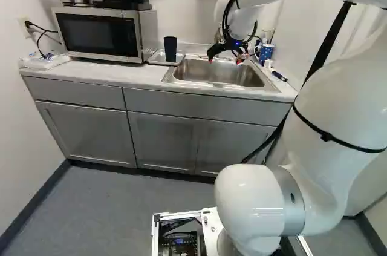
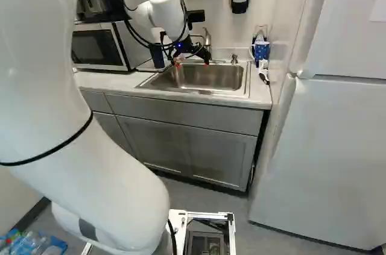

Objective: Rinse the cup and place it in the tray

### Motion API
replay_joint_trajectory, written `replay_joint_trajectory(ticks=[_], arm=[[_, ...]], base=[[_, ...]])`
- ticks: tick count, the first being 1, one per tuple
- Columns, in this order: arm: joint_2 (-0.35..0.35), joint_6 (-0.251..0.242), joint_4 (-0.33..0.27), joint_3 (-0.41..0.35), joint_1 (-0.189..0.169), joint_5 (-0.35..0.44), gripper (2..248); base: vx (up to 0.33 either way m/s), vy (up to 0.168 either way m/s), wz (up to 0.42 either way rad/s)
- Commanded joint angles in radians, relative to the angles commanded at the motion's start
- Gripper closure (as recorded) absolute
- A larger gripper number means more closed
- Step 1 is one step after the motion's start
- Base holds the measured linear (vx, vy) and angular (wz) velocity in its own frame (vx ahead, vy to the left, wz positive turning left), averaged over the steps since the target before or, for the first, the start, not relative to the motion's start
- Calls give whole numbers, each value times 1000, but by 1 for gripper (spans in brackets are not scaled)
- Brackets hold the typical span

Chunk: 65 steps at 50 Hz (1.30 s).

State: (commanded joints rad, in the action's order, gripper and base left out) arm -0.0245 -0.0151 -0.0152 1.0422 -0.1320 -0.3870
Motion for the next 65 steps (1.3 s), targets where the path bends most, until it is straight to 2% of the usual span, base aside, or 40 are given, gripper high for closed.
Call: replay_joint_trajectory(ticks=[65], arm=[[0, 0, 0, 0, 0, 0, 3]], base=[[-104, 32, -3]])
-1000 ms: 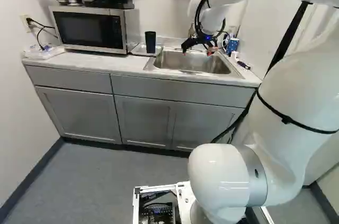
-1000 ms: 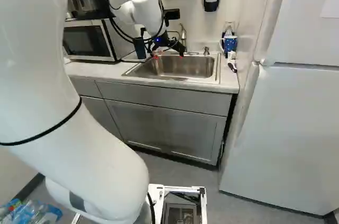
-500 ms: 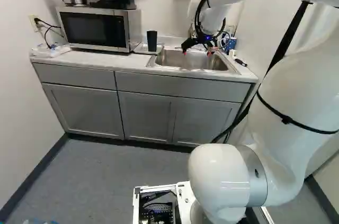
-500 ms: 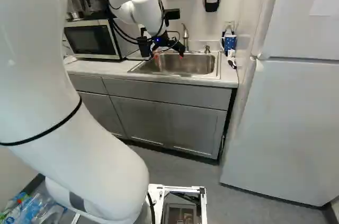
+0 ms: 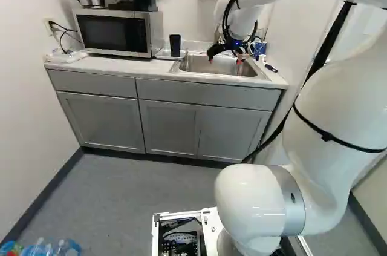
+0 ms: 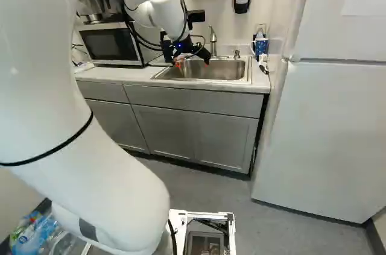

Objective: Rinse the cup and place it in the tray

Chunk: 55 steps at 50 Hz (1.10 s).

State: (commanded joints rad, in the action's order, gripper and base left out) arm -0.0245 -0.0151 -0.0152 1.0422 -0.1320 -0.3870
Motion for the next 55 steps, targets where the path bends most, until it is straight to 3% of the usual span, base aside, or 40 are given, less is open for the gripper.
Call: replay_joint_trajectory(ticks=[55], arm=[[0, 0, 0, 0, 0, 0, 3]], base=[[-128, 43, 11]])
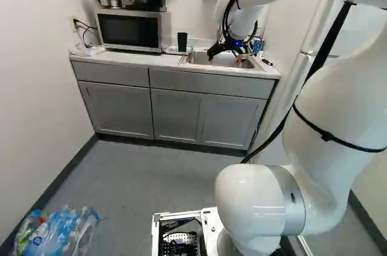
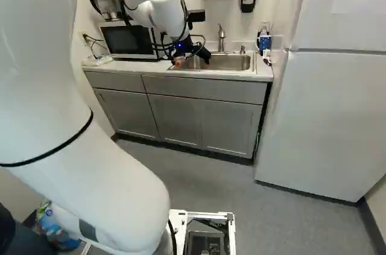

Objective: Rinse the cup and place it in the tray

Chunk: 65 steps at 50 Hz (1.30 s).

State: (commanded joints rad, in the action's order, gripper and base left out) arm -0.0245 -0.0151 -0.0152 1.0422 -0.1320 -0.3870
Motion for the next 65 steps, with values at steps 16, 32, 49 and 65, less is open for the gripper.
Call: replay_joint_trajectory(ticks=[16, 32, 49, 65], arm=[[0, 0, 0, 0, 0, 0, 3], [0, 0, 0, -2, 0, 2, 3], [-6, 0, 0, -24, 3, 31, 3], [-18, 1, 1, -67, 9, 88, 3]], base=[[-14, 4, 5], [0, 0, 0], [0, 0, 0], [0, 0, 0]])
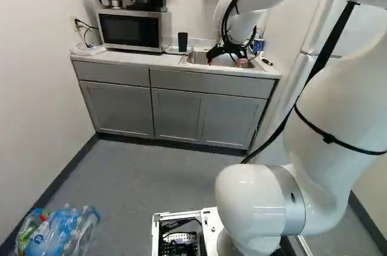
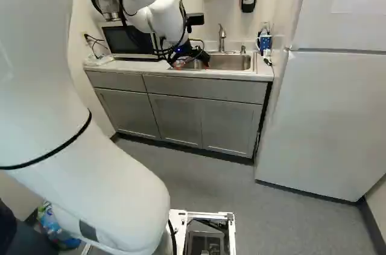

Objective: Rinse the cup and place it in the tray

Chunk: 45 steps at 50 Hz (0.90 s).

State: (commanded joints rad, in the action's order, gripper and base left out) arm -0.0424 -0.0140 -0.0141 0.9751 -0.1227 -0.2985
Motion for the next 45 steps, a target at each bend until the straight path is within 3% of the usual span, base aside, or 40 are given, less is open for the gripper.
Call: replay_joint_trajectory(ticks=[23, 45], arm=[[-27, 2, 2, -100, 14, 132, 3], [-63, 4, 4, -237, 33, 313, 3]], base=[[0, 0, 0], [0, 0, 0]])
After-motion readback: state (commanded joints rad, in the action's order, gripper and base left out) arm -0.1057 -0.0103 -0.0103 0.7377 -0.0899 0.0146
